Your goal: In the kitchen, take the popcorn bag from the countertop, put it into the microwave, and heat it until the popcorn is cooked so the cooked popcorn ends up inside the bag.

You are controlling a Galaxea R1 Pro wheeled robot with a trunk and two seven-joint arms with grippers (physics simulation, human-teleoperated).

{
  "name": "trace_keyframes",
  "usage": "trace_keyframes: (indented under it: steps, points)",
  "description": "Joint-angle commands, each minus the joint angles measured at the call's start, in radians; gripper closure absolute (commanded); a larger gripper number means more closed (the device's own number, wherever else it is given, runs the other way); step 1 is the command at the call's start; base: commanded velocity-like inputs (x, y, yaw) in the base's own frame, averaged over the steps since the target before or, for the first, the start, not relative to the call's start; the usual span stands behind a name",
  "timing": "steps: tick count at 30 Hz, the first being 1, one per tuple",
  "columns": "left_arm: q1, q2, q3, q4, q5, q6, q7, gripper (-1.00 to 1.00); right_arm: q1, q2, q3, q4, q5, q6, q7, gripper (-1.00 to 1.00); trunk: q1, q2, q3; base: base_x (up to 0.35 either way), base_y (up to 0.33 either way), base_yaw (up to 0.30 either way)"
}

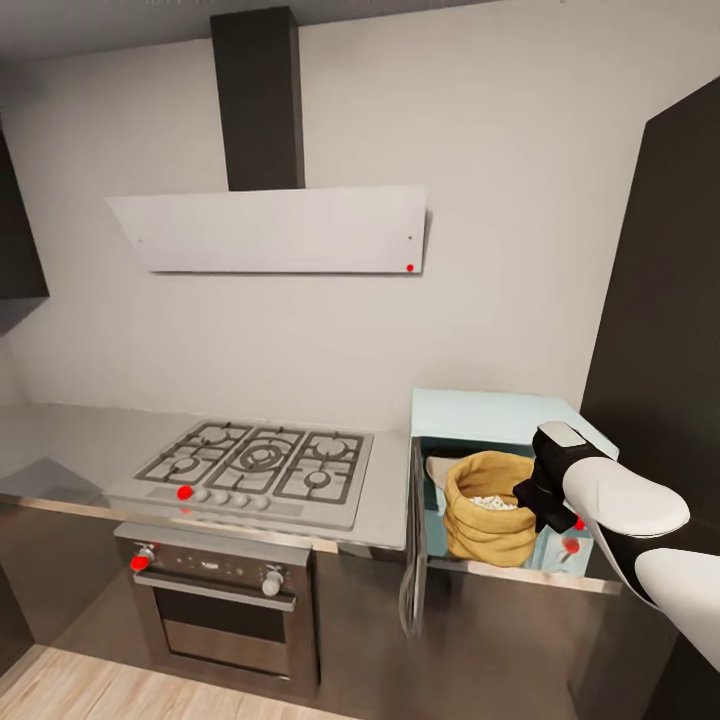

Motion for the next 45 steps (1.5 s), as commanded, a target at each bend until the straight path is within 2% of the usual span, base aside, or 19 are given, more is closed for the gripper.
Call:
trace_keyframes:
  steps: [1, 12, 29, 33, 40, 42, 45]
  points:
    - [-0.001, 0.000, 0.000, 0.000, 0.000, -0.003, 0.000, -1.00, 0.000, 0.000, 0.007, -0.001, -0.011, 0.007, -0.004, 1.00, 0.000, 0.000, 0.001, 0.000, 0.000, 0.000]
    - [-0.001, 0.000, 0.000, 0.000, 0.000, -0.003, 0.000, -1.00, 0.000, 0.000, 0.007, -0.001, -0.011, 0.007, -0.004, 1.00, 0.000, 0.000, 0.009, 0.000, 0.000, 0.000]
    - [0.000, 0.000, 0.000, 0.000, 0.000, -0.003, 0.000, -1.00, 0.000, 0.000, 0.011, -0.001, -0.011, 0.007, -0.004, 1.00, 0.000, 0.000, 0.009, 0.125, 0.000, 0.000]
    - [0.000, -0.002, 0.001, 0.000, 0.001, -0.006, 0.002, -1.00, 0.023, -0.023, 0.018, -0.024, -0.014, 0.007, -0.003, 1.00, 0.000, 0.000, 0.009, 0.000, 0.000, 0.000]
    - [-0.001, -0.002, 0.001, -0.001, 0.001, -0.006, 0.002, -1.00, 0.025, -0.063, 0.019, -0.032, -0.014, 0.007, -0.003, 1.00, 0.000, 0.000, 0.009, 0.000, 0.000, 0.000]
    - [-0.001, -0.002, 0.001, 0.000, 0.001, -0.006, 0.002, -1.00, 0.025, -0.066, 0.012, -0.032, -0.044, 0.007, -0.003, 1.00, 0.000, 0.000, 0.009, 0.000, 0.000, 0.000]
    - [0.000, -0.002, 0.002, 0.000, 0.001, -0.006, 0.002, -1.00, 0.025, -0.066, 0.016, -0.032, -0.049, 0.007, -0.003, 1.00, 0.000, 0.000, 0.009, 0.000, 0.000, 0.000]
